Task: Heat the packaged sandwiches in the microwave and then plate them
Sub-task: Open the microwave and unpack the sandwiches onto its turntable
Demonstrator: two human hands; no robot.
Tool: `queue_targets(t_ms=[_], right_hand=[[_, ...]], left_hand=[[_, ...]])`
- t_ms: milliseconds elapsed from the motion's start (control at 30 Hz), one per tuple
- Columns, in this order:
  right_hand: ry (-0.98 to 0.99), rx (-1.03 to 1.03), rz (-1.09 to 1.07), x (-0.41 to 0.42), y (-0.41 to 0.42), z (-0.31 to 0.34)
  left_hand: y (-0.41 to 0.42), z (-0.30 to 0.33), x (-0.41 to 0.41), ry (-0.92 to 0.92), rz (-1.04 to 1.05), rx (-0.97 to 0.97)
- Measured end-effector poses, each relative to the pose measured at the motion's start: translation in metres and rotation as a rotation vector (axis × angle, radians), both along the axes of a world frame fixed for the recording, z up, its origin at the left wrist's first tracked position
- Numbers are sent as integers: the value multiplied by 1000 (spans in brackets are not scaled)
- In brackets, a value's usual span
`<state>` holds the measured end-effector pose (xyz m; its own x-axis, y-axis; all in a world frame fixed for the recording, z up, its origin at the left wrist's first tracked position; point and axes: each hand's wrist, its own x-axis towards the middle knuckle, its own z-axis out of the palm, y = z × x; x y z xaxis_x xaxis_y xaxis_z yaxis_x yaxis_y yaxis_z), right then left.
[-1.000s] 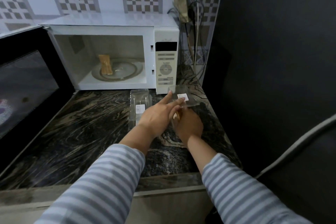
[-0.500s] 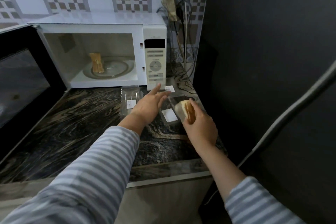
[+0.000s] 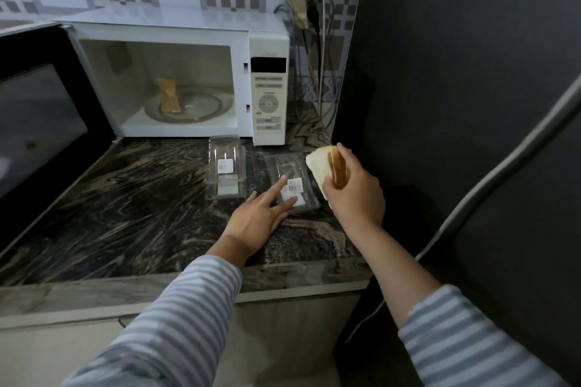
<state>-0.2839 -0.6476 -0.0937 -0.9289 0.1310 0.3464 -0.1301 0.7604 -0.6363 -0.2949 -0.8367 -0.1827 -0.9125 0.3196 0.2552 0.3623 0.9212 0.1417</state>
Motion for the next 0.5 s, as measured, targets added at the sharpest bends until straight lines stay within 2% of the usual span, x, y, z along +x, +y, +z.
queue_targets(t_ms=[167,400,500], right_hand=[[57,-5,93,-8,-25,28],[20,51,234,-24,-82,65],[-1,45,275,-32,-114,71]], left_hand=[[-13,18,15,103,101,-115],[-72,59,36,248,366,13],[-106,59,42,226,453,52]])
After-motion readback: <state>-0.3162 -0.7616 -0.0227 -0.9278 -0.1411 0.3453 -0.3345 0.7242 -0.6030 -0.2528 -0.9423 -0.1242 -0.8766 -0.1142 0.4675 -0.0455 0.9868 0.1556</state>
